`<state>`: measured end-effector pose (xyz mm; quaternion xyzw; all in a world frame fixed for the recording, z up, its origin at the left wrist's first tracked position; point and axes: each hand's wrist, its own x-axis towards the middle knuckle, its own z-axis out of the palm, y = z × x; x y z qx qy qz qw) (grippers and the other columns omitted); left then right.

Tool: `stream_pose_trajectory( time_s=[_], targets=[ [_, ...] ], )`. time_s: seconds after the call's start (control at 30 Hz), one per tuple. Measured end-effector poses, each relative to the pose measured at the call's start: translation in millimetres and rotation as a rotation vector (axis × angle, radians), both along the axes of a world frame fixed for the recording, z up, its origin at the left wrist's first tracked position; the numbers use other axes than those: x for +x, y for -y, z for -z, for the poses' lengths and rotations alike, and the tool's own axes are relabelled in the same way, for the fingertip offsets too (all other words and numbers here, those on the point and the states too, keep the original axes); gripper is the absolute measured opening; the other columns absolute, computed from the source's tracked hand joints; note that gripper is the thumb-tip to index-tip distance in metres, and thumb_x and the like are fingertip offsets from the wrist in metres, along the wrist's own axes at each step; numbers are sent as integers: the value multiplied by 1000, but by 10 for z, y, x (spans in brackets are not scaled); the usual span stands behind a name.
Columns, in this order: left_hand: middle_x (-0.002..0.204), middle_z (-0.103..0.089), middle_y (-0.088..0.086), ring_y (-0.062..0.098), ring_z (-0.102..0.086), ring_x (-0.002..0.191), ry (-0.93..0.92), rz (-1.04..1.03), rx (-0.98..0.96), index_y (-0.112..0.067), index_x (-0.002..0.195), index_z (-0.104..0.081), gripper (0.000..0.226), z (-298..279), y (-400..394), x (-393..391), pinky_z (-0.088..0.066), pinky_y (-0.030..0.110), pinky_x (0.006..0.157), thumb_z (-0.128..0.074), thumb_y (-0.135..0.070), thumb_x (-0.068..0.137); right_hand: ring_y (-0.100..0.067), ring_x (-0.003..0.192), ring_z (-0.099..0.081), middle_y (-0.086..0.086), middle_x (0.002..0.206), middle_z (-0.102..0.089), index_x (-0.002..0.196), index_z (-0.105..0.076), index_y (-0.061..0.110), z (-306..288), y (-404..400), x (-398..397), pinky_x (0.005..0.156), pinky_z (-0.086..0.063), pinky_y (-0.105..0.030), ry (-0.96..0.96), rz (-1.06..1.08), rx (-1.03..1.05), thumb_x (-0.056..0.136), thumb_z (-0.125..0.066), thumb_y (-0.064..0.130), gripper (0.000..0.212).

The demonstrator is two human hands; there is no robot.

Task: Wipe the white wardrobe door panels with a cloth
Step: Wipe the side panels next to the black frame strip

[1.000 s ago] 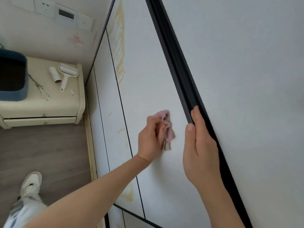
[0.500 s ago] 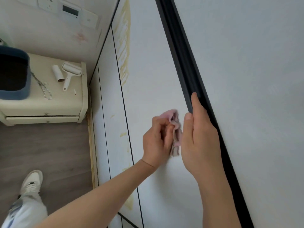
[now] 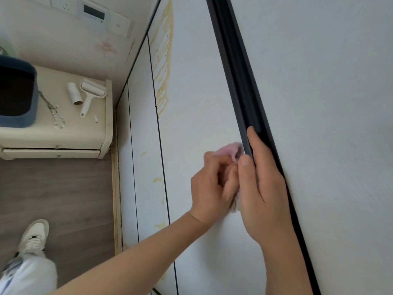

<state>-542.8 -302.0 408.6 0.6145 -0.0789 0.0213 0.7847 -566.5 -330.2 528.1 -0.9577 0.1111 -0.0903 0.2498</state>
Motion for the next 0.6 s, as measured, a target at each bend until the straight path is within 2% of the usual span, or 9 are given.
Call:
stream_pose_trajectory(
  time_s=[0.07,0.13,0.17,0.23,0.3,0.37,0.43,0.53,0.6],
  targets=[
    [111,-66,-9,7,-65,84,-67,-66,46,-38,105,-53,15,345,7,154,-50,24,69,-56,-25,99,3,149,-27,9,163,-35,156,-36,23,9,3,1,120,-23,-16,2,-19,-2,103,-29,47,60],
    [91,-68,-9,14,-67,81,-370,-92,164,-43,102,-47,12,858,-12,314,-46,26,64,-47,-31,104,5,151,-21,10,165,-30,157,-35,25,26,16,8,119,-19,-13,-35,-28,-23,103,-29,48,59],
    [81,-66,-9,22,-68,78,-530,-79,216,-37,104,-45,5,1082,-43,386,-45,31,61,-41,-35,106,7,151,-17,11,167,-25,158,-32,26,31,17,25,118,-17,-9,-65,-26,-53,104,-28,47,58],
    [70,-62,-8,28,-68,73,-691,-79,283,-25,106,-43,15,1254,-64,452,-43,35,60,-35,-37,108,12,150,-11,13,169,-17,160,-27,28,37,17,105,112,-12,-1,-126,-28,-140,105,-28,40,56],
    [77,-65,-10,9,-67,70,-649,-93,239,-25,105,-44,13,1049,-47,458,-47,35,63,-36,-34,108,9,151,-12,10,170,-14,160,-26,24,37,47,284,111,-11,1,-131,-50,-180,106,-29,29,55],
    [102,-71,-13,-8,-64,76,-485,-81,137,-36,101,-45,9,601,-33,406,-47,18,65,-43,-29,107,1,152,-17,6,170,-17,160,-28,21,23,76,538,111,-11,1,-119,-61,-189,108,-32,16,52],
    [104,-71,-15,-1,-65,78,-296,-21,22,-46,102,-46,23,155,-27,396,-45,15,64,-54,-24,102,-2,151,-19,5,169,-20,160,-30,21,5,70,788,109,-11,3,-117,-37,-171,109,-34,10,52],
    [94,-65,-12,6,-63,70,-15,69,21,-45,118,-49,40,-122,-49,485,-47,20,61,-62,-17,92,-1,151,-20,6,168,-24,160,-29,22,7,36,939,112,-12,1,-99,-14,-128,110,-33,19,51],
    [105,-65,-9,5,-65,70,-55,61,-12,-38,118,-52,28,185,-57,594,-51,23,64,-53,-24,94,0,152,-20,5,167,-26,160,-29,21,9,31,966,115,-13,-3,-89,-23,-130,108,-32,30,53]
  ],
)
